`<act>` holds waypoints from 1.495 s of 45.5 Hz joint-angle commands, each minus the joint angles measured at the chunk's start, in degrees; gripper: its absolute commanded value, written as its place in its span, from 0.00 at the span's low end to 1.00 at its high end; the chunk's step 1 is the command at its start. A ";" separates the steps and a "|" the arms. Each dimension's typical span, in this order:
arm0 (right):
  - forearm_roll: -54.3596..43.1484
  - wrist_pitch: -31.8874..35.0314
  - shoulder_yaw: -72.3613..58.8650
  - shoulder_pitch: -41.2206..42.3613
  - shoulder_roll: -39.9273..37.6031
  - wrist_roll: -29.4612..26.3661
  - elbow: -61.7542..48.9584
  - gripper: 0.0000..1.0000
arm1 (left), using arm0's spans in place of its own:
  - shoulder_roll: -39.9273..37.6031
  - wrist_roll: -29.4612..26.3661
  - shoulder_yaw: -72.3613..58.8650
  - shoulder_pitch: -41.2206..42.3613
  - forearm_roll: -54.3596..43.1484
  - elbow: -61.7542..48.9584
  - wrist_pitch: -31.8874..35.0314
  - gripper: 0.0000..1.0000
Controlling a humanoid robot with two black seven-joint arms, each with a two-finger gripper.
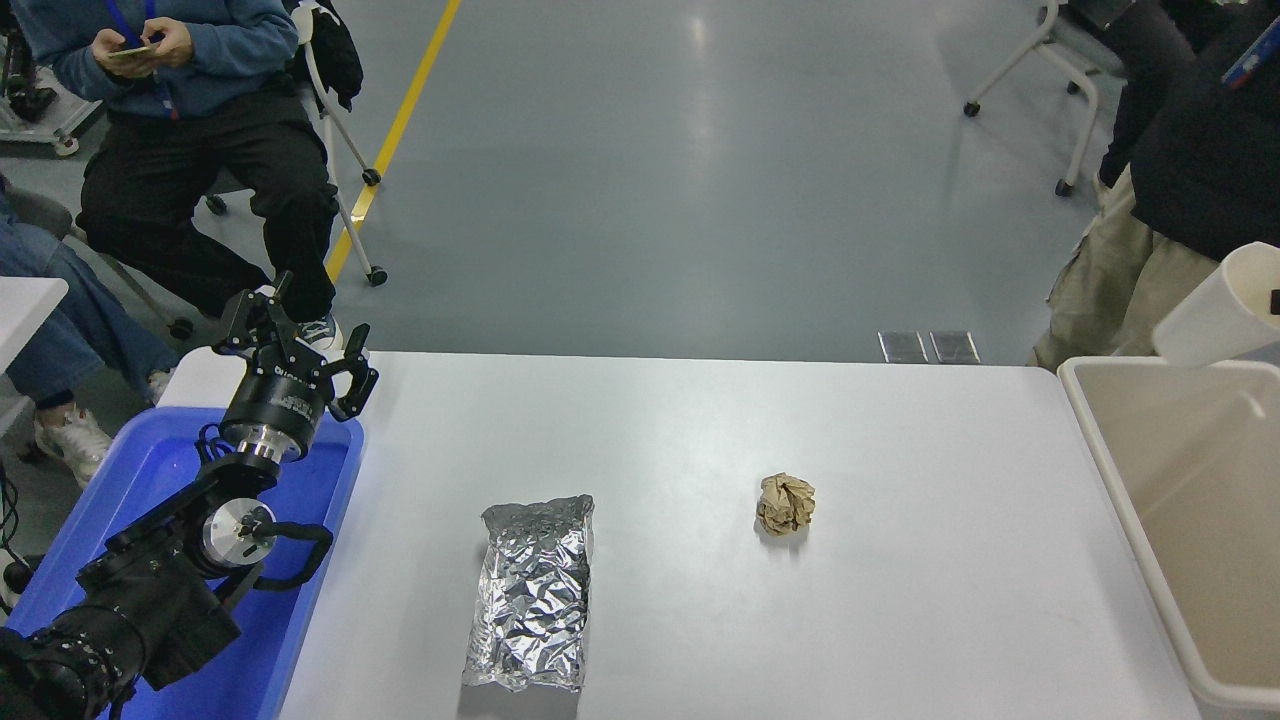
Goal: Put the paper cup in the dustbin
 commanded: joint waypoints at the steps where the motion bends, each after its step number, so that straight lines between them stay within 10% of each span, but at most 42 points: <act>1: 12.76 -4.84 0.10 -9.46 -0.38 0.23 -7.64 0.00 | 0.00 0.00 0.00 0.04 -0.04 -0.01 0.00 1.00; 36: 56.27 -12.58 1.06 -43.65 21.85 -0.12 -42.45 0.00 | 0.00 0.00 0.00 -0.05 0.04 -0.01 0.00 1.00; 68: 62.87 -16.35 24.26 -54.65 32.75 -3.19 -48.95 0.00 | 0.00 0.00 0.00 0.04 0.04 -0.01 0.00 1.00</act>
